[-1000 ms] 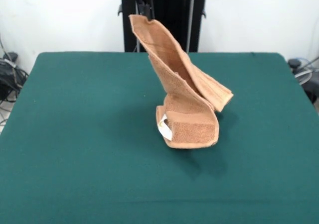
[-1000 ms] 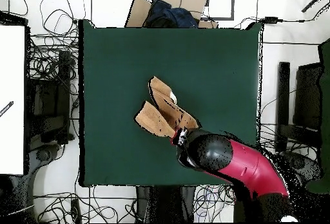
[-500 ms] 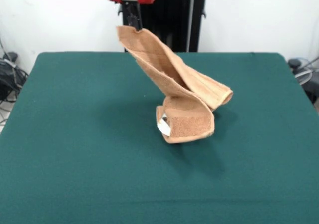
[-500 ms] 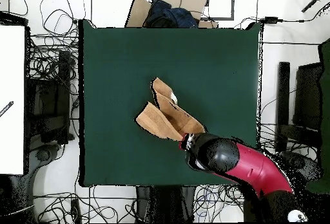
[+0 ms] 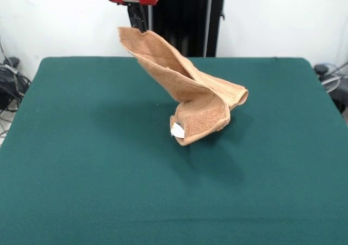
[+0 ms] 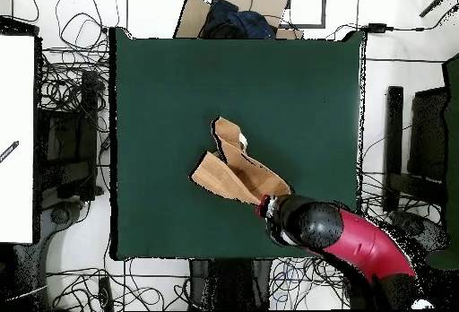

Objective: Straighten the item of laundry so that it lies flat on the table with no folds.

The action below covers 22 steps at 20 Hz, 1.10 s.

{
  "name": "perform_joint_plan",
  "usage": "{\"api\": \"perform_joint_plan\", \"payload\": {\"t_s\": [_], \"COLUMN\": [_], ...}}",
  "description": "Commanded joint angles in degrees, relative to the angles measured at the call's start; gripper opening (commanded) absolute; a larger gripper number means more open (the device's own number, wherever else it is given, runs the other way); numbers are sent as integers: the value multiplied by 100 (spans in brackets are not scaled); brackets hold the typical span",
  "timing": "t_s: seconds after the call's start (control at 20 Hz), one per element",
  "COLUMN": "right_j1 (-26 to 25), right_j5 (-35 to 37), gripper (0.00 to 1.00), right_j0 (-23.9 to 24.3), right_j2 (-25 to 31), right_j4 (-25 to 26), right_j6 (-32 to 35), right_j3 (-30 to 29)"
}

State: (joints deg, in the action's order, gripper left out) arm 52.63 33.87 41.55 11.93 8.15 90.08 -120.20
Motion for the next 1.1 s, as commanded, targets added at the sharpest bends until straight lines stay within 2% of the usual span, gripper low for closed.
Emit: {"api": "perform_joint_plan", "payload": {"t_s": [0.05,0.45,0.75,0.95,1.1], "right_j1": [-227,-300,95,-36,-219], "right_j5": [-386,-458,216,204,285], "gripper": [0,0,0,0,0], "right_j0": [64,84,-277,128,240], "right_j2": [665,683,57,263,358], "right_j4": [312,437,1046,1064,1116], "right_j6": [-235,-115,50,-218,-290], "right_j3": [-437,-390,149,103,257]}}
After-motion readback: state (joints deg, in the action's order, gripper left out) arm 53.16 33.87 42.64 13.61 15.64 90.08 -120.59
